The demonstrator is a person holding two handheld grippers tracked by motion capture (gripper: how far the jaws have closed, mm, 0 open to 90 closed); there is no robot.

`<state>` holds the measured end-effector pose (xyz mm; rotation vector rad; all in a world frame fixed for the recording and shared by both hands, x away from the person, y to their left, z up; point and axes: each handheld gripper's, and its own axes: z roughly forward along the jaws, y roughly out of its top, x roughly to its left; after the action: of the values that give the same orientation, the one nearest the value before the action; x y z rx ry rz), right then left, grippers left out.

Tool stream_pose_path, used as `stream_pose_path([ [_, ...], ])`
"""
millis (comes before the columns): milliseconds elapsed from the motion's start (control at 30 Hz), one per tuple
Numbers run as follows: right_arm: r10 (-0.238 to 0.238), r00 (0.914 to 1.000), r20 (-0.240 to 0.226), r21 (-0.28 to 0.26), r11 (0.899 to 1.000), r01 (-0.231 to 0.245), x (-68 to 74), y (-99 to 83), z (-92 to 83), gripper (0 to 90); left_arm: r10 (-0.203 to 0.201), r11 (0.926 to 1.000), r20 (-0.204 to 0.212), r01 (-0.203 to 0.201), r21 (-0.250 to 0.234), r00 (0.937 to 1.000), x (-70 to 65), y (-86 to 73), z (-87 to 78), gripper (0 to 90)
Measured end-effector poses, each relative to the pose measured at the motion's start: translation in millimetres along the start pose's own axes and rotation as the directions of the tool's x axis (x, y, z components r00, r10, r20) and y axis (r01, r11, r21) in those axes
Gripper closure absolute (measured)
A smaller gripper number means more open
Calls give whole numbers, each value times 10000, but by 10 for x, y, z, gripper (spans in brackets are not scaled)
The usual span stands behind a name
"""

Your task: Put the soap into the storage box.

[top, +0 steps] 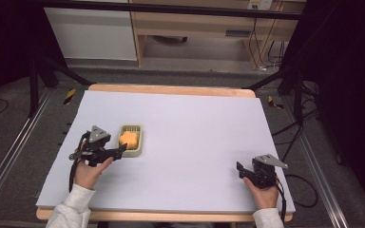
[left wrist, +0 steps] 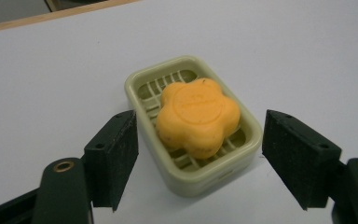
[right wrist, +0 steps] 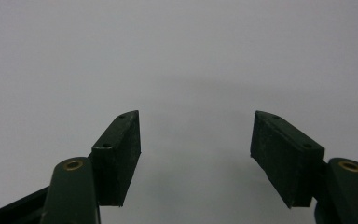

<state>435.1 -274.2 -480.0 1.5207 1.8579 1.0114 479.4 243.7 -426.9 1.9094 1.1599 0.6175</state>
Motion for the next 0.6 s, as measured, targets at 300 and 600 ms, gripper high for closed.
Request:
stream_pose_path([
  [300,-29,10000,-18,96,9999,29,-26,-17,-10,360,-277,9996,-156,277,-2,9995,151,-252,-115,259],
  [600,75,10000,3,141,9999,-75,-48,-36,-28,358,-420,9982,-448,438,402,9981,280,-531,-197,237],
])
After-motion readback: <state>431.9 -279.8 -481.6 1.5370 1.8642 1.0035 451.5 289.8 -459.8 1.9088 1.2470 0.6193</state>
